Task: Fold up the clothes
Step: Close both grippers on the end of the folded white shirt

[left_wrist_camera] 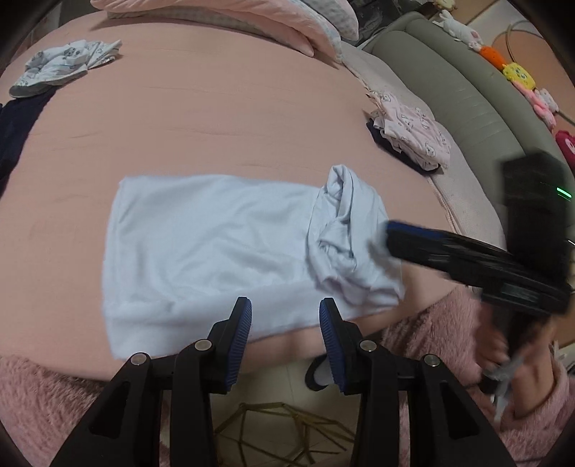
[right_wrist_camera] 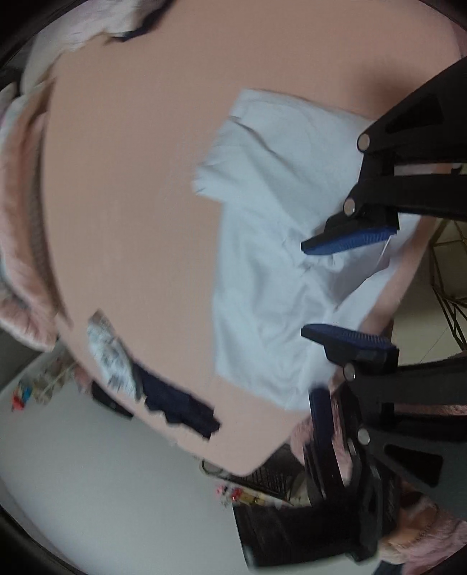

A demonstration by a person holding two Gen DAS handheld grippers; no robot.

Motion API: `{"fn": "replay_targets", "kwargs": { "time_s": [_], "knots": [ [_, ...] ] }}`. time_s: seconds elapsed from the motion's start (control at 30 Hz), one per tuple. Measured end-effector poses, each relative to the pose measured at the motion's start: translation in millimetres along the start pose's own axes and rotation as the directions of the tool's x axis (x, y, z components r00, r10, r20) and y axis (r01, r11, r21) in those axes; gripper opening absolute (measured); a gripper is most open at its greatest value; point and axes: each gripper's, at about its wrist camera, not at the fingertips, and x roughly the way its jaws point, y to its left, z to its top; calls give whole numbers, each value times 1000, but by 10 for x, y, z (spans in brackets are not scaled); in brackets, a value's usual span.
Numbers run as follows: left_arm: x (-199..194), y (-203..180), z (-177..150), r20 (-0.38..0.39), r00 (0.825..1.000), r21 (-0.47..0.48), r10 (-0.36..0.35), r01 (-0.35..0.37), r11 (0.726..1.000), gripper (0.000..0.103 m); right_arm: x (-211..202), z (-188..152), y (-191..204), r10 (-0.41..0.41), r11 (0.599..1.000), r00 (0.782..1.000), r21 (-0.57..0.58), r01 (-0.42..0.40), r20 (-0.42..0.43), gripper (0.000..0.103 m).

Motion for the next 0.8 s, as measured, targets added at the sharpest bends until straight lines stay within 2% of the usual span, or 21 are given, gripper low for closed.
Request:
{"fn": "replay_targets", "kwargs": {
  "time_s": [0.03,0.07,0.13,0.2,0.3,0.43,0.57,0.67,0.8],
  "knots": [
    [26,-20,22,2,1000,-3,-7,7,1000,36,-155,-3,19,-1,1000,999,-9,1,38,42],
    [52,-40,43,4,1000,-5,-15,15,1000,36,-316,-13,-16,-42,999,994,4,41,97,42],
    [138,-125,104,11,1000,-1,-21,21,1000,36,-488,-22,-180,-184,982,967,62,176,175,42],
    [268,-194,177,-5,1000,5,-6,6,1000,37,-387,-31,-467,-297,949,950,138,282,99,42],
    [463,-293,284,-30,999,10,15,-14,1000,39,-260,-124,-768,-303,931,953,217,292,18,42],
    [669,-356,338,-73,997,-30,32,-34,999,44,-162,-214,-862,-310,923,951,235,304,-11,42],
    [791,-434,315,-93,996,-30,13,-16,999,56,-65,-303,-956,-316,915,948,252,316,-41,42],
    [876,-488,300,-103,995,-24,17,-20,1000,56,-40,-344,-972,-324,911,945,254,325,-46,42],
    [889,-580,326,-67,997,-33,-22,20,999,56,-76,-349,-966,-310,911,950,273,309,-40,42]
  ]
}}
